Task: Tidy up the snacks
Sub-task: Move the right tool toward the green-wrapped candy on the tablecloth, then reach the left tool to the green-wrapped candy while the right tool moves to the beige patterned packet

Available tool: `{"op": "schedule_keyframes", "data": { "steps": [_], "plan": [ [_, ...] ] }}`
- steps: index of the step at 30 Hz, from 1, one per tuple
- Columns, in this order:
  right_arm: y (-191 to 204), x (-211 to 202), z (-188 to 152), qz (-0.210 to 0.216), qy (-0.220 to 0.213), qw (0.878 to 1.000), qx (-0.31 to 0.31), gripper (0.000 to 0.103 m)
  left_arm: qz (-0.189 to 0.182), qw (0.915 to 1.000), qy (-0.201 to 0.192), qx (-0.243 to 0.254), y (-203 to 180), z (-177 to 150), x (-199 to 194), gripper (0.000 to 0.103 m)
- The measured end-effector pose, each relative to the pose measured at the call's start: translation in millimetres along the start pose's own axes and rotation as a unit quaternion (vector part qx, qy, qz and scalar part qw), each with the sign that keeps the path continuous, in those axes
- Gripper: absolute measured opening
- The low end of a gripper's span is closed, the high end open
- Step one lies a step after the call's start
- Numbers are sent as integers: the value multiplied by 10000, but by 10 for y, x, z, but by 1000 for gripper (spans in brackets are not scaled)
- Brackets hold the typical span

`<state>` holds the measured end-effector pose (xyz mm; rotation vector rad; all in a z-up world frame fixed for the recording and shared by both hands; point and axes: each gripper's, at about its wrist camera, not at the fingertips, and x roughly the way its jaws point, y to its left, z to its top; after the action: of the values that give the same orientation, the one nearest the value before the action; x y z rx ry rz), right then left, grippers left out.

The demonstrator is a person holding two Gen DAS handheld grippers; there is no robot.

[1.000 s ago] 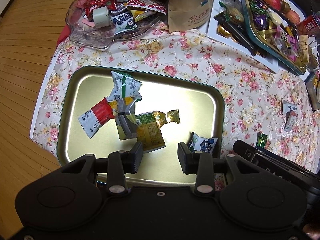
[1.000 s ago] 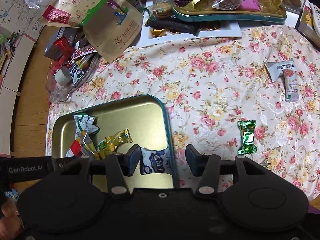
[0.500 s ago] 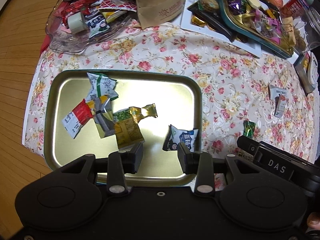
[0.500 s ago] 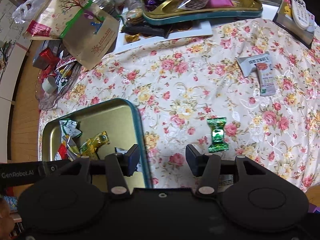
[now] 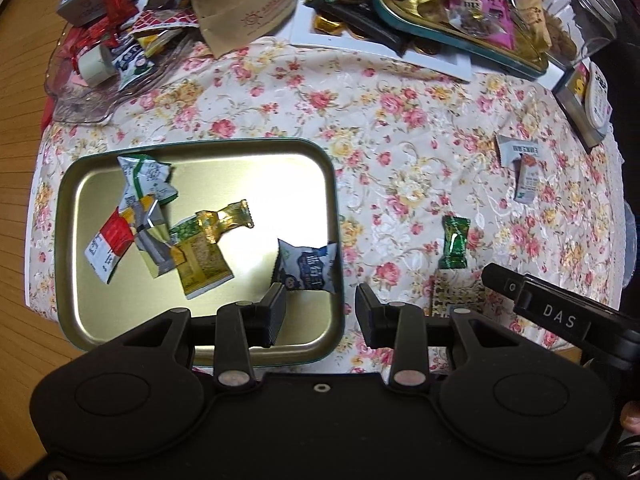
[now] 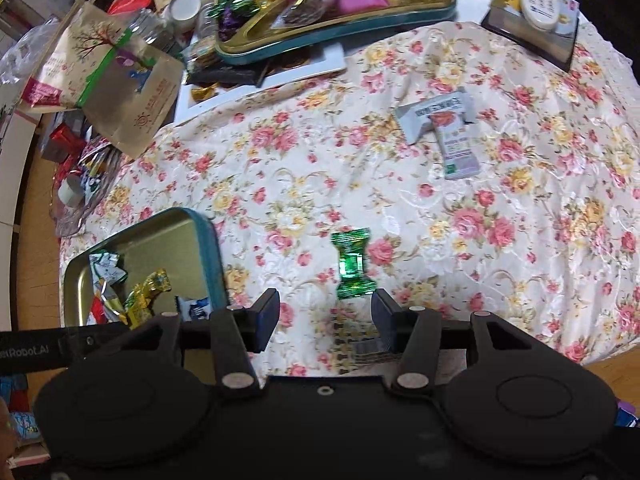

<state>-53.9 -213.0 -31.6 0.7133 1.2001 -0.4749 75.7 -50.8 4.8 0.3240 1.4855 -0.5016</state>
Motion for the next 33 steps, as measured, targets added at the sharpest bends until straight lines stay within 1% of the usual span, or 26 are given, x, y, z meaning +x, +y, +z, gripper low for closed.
{"op": "schedule_keyframes", "data": {
  "steps": [7,12,19,21,24,29,31,33],
  "plan": [
    [-343,16,-5,-126,40,9995,302,54,26,9995,195,265,-259,-6,121,46],
    [-554,88,-29,-226,163,9986,454,54,-61,9983,385,440,-451,-14,196,46],
    [-857,180,-34,-346,266,9953,865,54,-246,9968,372,663,-692,-4,147,46],
    [-889,215,-60,-399,309,9947,894,54,-319,9964,359,696,-737,-3,120,46],
    [-829,286,-170,-325,527,9961,633,54,-392,9958,288,779,-790,-3,75,46],
    [-583,502,-453,-21,1163,9932,51,54,-354,9964,207,746,-778,24,47,46],
    [-464,619,-545,-3,1340,9909,-143,54,-344,9969,226,671,-742,46,64,46],
    [-368,724,-591,-57,1399,9897,-316,54,-339,9975,257,563,-701,72,89,46]
  ]
}}
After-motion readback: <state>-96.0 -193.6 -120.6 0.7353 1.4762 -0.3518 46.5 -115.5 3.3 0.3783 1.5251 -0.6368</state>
